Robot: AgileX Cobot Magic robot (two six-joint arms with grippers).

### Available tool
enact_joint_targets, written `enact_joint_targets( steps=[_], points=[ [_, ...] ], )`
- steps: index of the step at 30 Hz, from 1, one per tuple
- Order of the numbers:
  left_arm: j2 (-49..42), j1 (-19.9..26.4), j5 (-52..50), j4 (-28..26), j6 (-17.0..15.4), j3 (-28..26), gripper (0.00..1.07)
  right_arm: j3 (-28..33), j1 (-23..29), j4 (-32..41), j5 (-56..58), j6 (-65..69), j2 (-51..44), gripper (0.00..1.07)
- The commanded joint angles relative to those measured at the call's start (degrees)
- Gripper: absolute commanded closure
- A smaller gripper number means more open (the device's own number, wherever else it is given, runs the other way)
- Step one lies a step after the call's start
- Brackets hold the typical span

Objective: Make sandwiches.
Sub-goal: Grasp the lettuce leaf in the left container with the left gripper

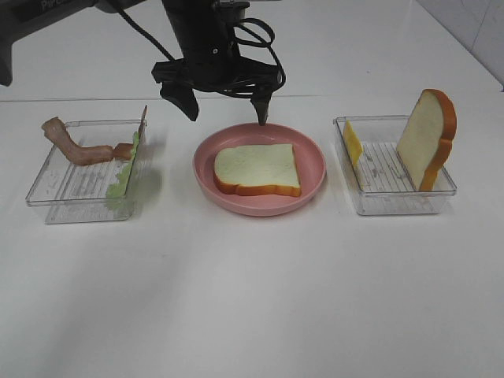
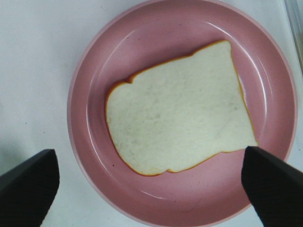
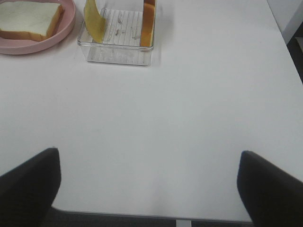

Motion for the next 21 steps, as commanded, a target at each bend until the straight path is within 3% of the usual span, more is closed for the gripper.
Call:
enact_joint_targets(
  steps=[1,16,21],
  points=[
    [-0.23,-0.17,6.30,2.01,2.06,-2.35,0.09,-0.23,-0.17,0.23,0.17,0.40,-2.01,0.09],
    [-10.94,0.52,6.19,2.41,5.50,-2.92,0.09,-0.23,-0.17,0.23,0.17,0.40,-2.01,0.09],
    [-15.41,1.95,6.19,2.41,6.25,0.11,0.09,-0.23,-0.17,0.23,0.17,0.40,-2.01,0.09]
  ],
)
